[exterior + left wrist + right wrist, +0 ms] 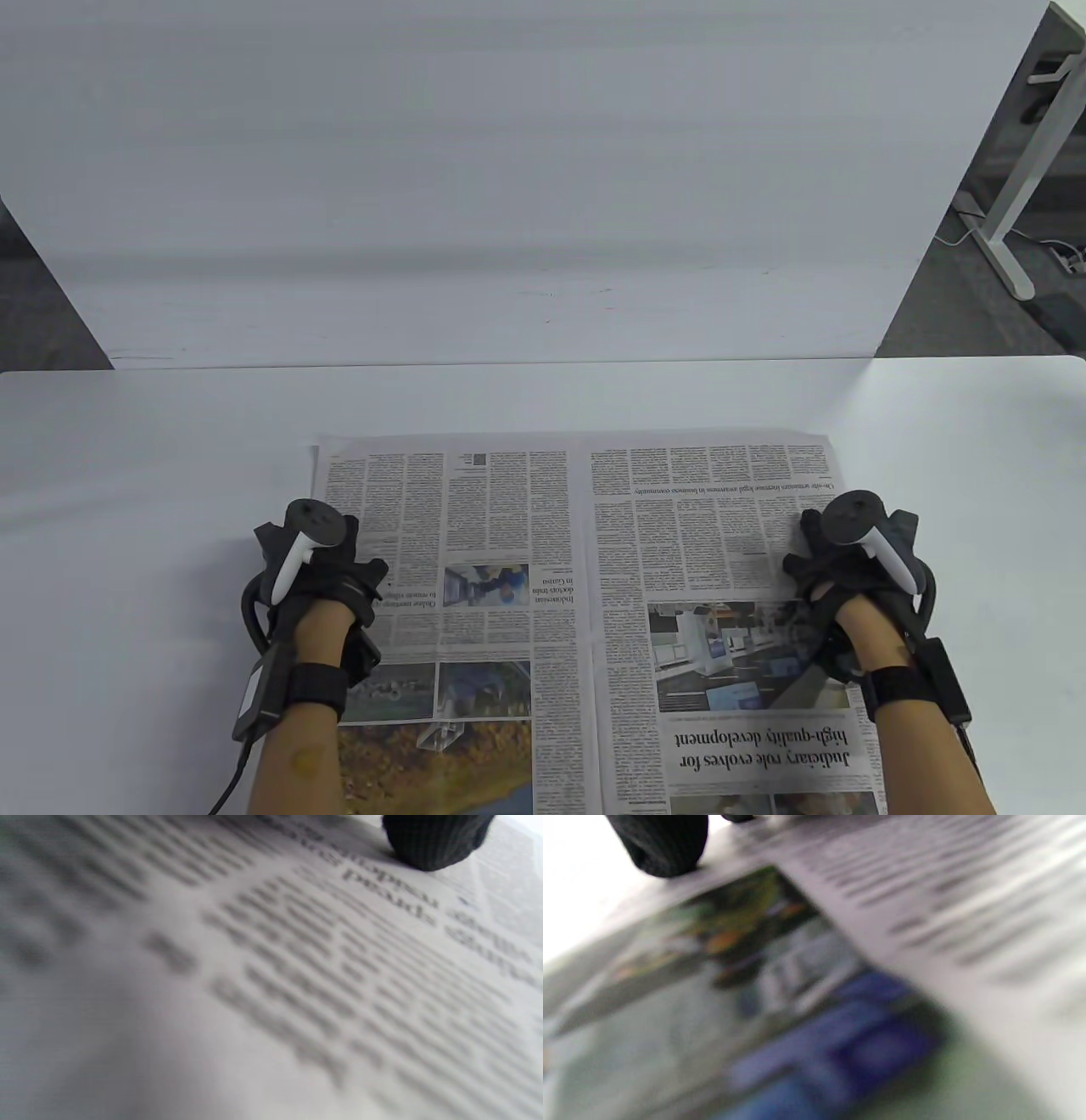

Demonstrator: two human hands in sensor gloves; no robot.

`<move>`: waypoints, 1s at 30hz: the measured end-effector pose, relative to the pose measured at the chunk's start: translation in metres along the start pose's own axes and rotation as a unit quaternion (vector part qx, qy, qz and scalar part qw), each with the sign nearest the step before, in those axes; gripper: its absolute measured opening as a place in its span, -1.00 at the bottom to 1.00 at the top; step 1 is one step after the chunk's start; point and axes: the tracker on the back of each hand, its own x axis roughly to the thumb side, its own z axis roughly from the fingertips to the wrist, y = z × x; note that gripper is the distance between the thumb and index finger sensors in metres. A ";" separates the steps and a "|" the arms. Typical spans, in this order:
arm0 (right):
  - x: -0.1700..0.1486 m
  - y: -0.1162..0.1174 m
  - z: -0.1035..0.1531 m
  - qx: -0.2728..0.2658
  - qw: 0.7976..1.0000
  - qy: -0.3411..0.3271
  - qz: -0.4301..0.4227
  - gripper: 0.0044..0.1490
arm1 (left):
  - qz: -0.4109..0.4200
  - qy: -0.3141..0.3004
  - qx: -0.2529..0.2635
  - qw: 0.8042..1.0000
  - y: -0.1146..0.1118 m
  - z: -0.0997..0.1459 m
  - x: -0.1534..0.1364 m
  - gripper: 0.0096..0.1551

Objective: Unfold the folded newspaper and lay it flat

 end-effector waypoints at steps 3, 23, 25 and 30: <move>-0.009 -0.003 0.000 -0.004 1.000 0.007 -0.002 -0.07 | 0.005 0.002 0.006 1.000 0.003 -0.001 -0.010 -0.10; 0.000 -0.021 0.062 -0.022 0.987 -0.113 0.114 -0.06 | -0.057 -0.143 0.028 0.988 0.001 0.056 -0.008 -0.15; 0.003 -0.014 0.086 -0.009 0.982 -0.142 0.123 -0.06 | -0.107 -0.170 0.027 0.979 -0.013 0.076 -0.007 -0.12; -0.003 0.004 0.113 0.022 0.977 -0.166 0.130 -0.08 | -0.151 -0.201 0.002 0.968 -0.035 0.104 -0.005 -0.13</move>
